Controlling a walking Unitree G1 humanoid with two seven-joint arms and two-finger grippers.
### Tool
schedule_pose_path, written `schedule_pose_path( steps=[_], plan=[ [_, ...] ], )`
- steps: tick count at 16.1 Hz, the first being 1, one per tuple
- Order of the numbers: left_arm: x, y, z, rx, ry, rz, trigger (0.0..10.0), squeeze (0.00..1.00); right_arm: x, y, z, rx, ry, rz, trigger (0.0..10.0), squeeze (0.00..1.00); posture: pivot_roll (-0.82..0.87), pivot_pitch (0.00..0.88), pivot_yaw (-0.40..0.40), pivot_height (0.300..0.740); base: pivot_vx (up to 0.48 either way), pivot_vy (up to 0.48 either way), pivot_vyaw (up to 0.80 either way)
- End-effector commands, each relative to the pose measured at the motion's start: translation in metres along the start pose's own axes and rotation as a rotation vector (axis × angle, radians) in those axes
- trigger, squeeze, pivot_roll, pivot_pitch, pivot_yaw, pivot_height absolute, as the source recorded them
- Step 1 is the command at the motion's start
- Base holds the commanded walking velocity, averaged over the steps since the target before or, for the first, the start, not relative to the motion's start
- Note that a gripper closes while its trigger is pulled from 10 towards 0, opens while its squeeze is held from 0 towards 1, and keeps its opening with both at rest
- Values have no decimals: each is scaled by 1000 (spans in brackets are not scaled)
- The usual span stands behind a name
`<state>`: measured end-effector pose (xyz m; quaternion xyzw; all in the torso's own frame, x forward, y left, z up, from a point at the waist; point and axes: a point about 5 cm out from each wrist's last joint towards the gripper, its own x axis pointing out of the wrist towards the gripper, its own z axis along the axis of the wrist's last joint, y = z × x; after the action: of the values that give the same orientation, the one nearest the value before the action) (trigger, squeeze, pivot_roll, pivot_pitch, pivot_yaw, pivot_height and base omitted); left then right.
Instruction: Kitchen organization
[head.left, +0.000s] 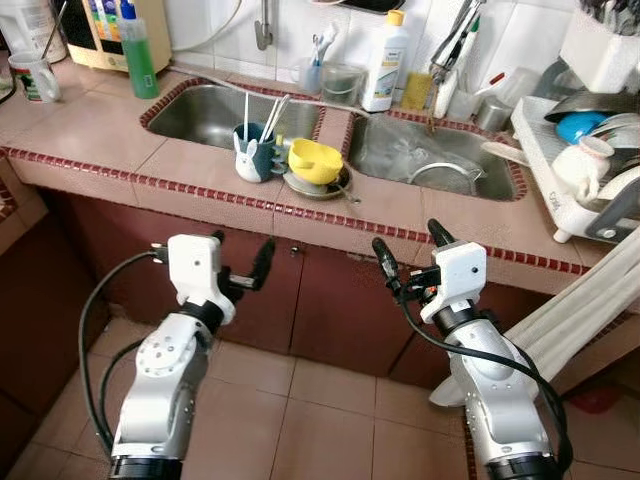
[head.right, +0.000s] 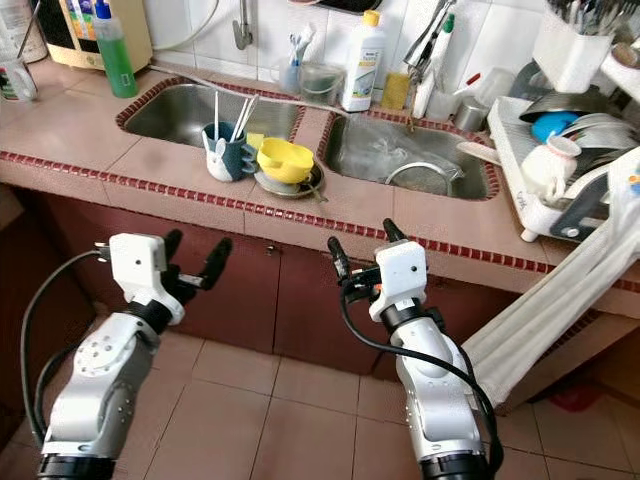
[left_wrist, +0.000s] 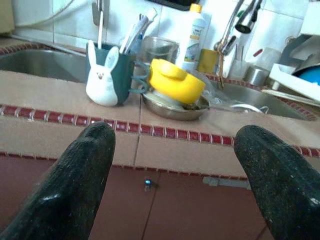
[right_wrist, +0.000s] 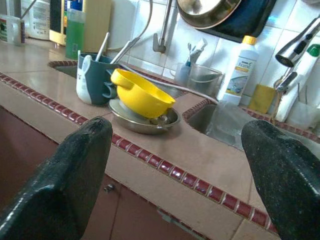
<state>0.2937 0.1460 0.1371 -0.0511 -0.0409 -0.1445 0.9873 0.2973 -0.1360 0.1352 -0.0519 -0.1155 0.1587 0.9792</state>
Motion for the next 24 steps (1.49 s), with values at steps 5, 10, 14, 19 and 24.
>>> schedule_pose_path(
  steps=[5,10,14,19,24],
  plan=[
    [6,-3,8,4,-21,-17,10000,0,1,0,3,-30,0,-4,10000,0,-43,0,-96,740,356,0,0],
    [8,-1,12,12,-29,-23,10000,0,2,-3,6,-36,-13,-14,10000,0,-46,0,-94,740,359,0,0],
    [8,-1,16,13,-42,-19,10000,0,4,-3,6,-36,-15,-13,10000,0,-38,0,-96,740,361,0,0],
    [9,-1,18,17,-49,-16,10000,0,6,-2,7,-35,-19,-10,10000,0,-34,0,-98,740,359,0,0],
    [9,-1,20,15,-55,-16,10000,0,8,-2,7,-34,-19,-11,10000,0,-32,0,-96,740,362,0,0]
  ],
)
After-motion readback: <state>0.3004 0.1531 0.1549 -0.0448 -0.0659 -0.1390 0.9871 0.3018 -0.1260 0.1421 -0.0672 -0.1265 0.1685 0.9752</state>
